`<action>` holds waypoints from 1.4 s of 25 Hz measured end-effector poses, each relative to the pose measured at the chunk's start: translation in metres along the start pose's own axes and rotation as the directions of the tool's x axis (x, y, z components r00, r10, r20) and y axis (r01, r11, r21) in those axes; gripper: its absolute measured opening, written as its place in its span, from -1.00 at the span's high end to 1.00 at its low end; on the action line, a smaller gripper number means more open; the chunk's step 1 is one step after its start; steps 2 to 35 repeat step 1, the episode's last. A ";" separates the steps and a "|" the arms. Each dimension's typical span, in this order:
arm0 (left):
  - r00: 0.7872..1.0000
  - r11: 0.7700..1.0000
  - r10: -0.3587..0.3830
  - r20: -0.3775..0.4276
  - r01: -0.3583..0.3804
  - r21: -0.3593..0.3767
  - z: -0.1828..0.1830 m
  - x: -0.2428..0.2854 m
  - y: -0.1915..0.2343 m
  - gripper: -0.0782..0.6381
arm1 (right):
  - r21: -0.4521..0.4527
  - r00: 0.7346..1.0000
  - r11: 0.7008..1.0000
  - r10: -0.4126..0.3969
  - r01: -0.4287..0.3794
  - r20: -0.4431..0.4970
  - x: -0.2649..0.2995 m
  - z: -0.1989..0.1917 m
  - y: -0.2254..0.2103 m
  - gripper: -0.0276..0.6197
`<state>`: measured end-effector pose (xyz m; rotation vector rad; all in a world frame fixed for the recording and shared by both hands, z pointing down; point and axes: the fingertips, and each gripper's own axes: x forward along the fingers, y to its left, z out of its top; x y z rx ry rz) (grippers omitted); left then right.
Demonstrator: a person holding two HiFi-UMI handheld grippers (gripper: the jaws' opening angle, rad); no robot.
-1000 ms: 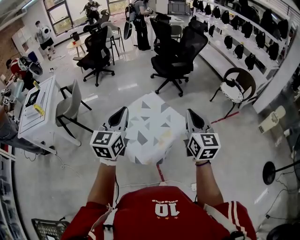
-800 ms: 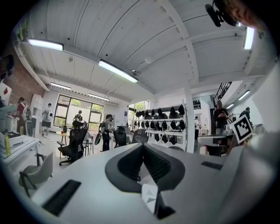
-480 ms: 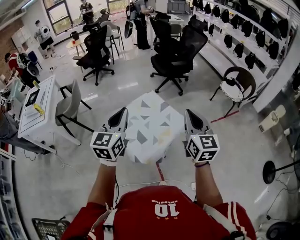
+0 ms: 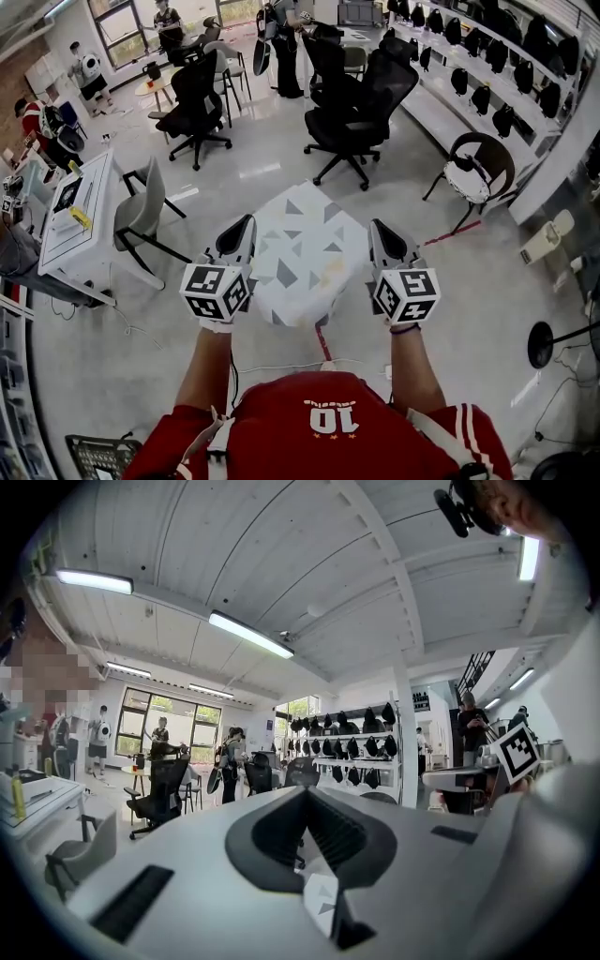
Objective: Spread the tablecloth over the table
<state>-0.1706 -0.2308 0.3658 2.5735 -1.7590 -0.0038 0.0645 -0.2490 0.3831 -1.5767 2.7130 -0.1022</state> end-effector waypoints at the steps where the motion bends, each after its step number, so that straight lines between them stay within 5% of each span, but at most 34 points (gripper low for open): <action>1: 1.000 1.000 0.000 0.001 0.000 0.000 0.001 0.000 0.000 0.76 | -0.002 1.000 1.000 0.001 -0.001 -0.002 0.000 0.000 0.000 0.87; 35: 1.000 1.000 0.000 0.001 0.000 0.000 0.001 0.000 0.000 0.76 | -0.002 1.000 1.000 0.001 -0.001 -0.002 0.000 0.000 0.000 0.87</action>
